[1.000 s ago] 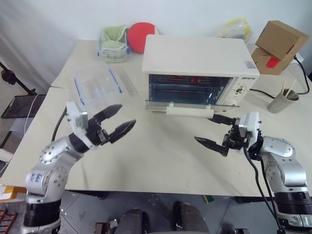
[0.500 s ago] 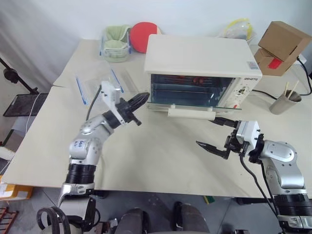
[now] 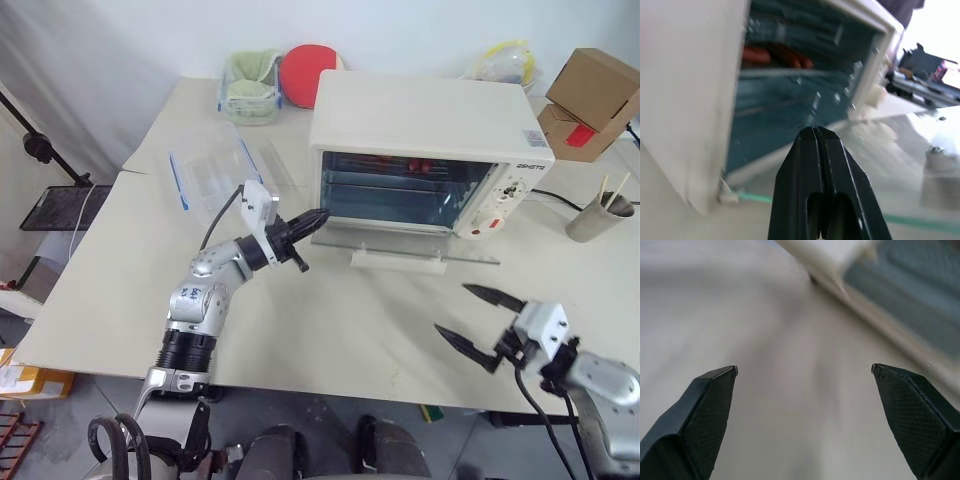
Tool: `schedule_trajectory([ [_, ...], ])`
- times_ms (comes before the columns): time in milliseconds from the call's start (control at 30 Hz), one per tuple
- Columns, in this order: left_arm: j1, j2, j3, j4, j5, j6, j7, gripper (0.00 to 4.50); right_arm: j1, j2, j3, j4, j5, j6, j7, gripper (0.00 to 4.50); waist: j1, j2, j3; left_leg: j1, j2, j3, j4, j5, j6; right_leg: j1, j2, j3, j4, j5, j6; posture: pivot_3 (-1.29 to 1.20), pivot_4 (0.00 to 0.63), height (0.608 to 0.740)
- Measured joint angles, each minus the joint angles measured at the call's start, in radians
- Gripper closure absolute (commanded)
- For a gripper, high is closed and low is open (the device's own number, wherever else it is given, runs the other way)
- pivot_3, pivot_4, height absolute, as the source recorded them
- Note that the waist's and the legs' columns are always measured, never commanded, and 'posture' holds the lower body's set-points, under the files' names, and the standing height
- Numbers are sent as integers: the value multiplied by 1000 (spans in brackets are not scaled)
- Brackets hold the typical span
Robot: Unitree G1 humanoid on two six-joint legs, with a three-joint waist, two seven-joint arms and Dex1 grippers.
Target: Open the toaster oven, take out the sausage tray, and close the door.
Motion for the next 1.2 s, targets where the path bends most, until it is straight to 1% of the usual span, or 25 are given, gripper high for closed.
schedule_trajectory([
  [167, 40, -1, -14, -13, 8, -1, -29, 4493, 126, 40, -95, -38, -1, -19, -87, 0, -7, 0, 0, 2, 0, 1, 0, 0, 0, 1, -1, 8, 1, 0, 0, 0, 150, 740],
  [267, 91, 27, -63, -14, 65, -25, -52, 4493, 112, 36, -144, -69, -12, -15, -150, 0, -23, 0, 0, 2, 0, 1, -1, 0, -1, 0, -2, 12, 1, 0, 0, 0, 150, 740],
  [333, 116, 30, -89, -14, 96, -43, -61, 4493, 87, 6, -168, -87, -46, -8, -189, 0, -23, 0, 0, 2, 1, 1, -1, 0, -1, -1, -5, 12, 1, 0, 0, 0, 150, 740],
  [400, 138, 37, -94, -22, 124, -82, -66, 4493, 21, -23, -166, -112, -77, 10, -216, 0, -25, 0, 0, 2, 1, 1, -1, 0, -1, -1, -6, 12, 1, 0, 0, 0, 150, 740],
  [500, 164, 45, -99, -49, 150, -116, -61, 4493, -118, -49, -93, -164, -124, 58, -253, 0, -25, 1, 0, 2, 1, 1, -1, 0, -1, -1, -7, 12, 2, 0, -1, 0, 150, 740],
  [633, 214, 29, -78, -99, 146, -120, -25, 4493, -305, -62, 74, -212, -291, 169, -331, 0, -25, 1, 0, 1, 1, 1, -1, 0, -1, -3, -8, 12, 2, 0, -1, 0, 150, 740],
  [733, 265, 27, -50, -152, 132, -111, -6, 3878, -420, -50, 200, -205, -369, 231, -351, 0, -20, 1, 0, 0, 1, -1, -1, 0, -1, -3, -8, 9, 2, 0, -1, 0, 150, 740],
  [767, 291, 30, -31, -177, 121, -111, 0, 3617, -477, -33, 244, -180, -398, 230, -354, 0, -25, 0, 0, 0, 1, 0, 0, 0, -1, -3, -8, 10, 1, 0, -1, 0, 150, 740],
  [800, 328, 29, -8, -216, 107, -112, 11, 3358, -568, -11, 305, -123, -453, 227, -371, 0, -36, 0, 0, -1, 0, 1, 0, 0, 0, -3, -8, 11, 1, 0, -1, 0, 150, 740],
  [833, 343, 25, -3, -243, 101, -114, 16, 2998, -617, -2, 339, -87, -490, 226, -385, 0, -43, 0, 0, -1, 0, 1, 0, 0, 0, -3, -8, 10, 2, 0, 0, 0, 150, 740],
  [933, 384, 30, 35, -320, 70, -110, 31, 2123, -701, 21, 411, 0, -589, 197, -439, 0, -36, 0, 0, -1, 0, -3, -1, 0, 0, -3, -8, 7, 2, 0, -1, 0, 150, 740],
  [967, 412, 38, 55, -355, 55, -107, 35, 1808, -750, 31, 450, 61, -644, 180, -467, 0, -47, 0, 0, -2, 0, -1, -1, 0, 0, -3, -8, 8, 1, 0, -1, 0, 150, 740],
  [1033, 447, 43, 68, -398, 43, -104, 45, 1273, -812, 44, 492, 142, -722, 155, -513, 0, -51, 0, 0, -2, 0, -1, -1, 0, 0, -3, -8, 8, 1, 0, 0, 0, 150, 740],
  [1133, 499, 45, 87, -465, 42, -123, 78, 387, -936, 94, 552, 303, -822, 102, -610, 0, -59, 0, 0, -2, 1, -2, -1, 0, 0, -3, -7, 7, 1, 0, -1, 0, 150, 740],
  [1200, 510, 41, 93, -488, 45, -136, 99, 387, -1008, 121, 580, 396, -861, 87, -654, 0, -61, 0, 0, -2, 1, -2, -1, 0, -1, -3, -7, 7, 2, 0, -1, 0, 150, 740],
])
